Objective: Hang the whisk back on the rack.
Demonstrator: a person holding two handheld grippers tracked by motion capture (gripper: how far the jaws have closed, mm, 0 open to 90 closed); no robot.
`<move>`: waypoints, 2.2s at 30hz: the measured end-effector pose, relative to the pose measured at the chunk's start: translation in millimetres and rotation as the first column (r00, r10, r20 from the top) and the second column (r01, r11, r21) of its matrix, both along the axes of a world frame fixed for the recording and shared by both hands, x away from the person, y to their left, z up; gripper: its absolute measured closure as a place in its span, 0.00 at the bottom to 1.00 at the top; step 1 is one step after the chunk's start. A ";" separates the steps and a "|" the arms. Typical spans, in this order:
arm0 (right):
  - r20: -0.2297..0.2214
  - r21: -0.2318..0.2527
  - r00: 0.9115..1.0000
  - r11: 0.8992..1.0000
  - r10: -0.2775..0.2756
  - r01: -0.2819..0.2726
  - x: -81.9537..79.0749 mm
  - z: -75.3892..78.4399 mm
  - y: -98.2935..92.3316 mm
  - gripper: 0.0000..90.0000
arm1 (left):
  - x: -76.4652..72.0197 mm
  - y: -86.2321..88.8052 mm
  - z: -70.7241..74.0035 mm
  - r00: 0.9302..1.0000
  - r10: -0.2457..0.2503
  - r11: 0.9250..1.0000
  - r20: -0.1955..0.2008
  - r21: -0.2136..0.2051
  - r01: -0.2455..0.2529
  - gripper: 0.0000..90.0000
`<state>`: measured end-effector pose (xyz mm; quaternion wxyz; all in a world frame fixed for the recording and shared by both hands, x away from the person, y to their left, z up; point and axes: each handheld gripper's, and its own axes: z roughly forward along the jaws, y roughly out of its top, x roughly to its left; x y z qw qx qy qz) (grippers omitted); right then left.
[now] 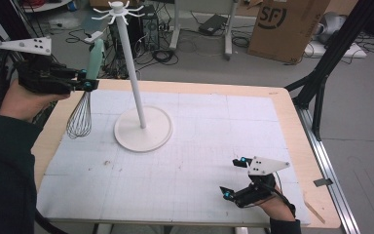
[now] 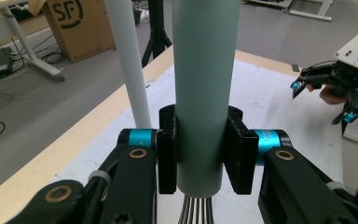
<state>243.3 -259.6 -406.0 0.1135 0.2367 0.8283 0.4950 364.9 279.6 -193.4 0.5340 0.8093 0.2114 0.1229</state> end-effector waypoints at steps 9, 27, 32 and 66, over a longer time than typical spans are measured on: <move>0.008 -0.006 1.000 1.000 -0.013 0.013 0.1 -0.5 -0.3 0.00 | 8.3 9.1 10.5 1.000 0.012 0.999 0.005 -0.050 -0.012 0.77; -0.003 -0.007 1.000 1.000 -0.010 0.010 0.8 -3.9 -4.1 0.00 | 28.2 18.2 17.3 0.999 0.038 0.994 -0.016 -0.100 -0.039 0.77; -0.006 -0.005 1.000 1.000 -0.012 0.012 2.0 -4.7 -5.2 0.00 | 35.9 18.1 15.4 0.999 0.023 0.993 -0.029 -0.111 -0.027 0.77; -0.008 -0.007 1.000 1.000 -0.014 0.014 1.2 -5.9 -7.2 0.00 | 46.9 -9.2 7.6 1.000 0.025 0.995 -0.013 -0.098 -0.026 0.68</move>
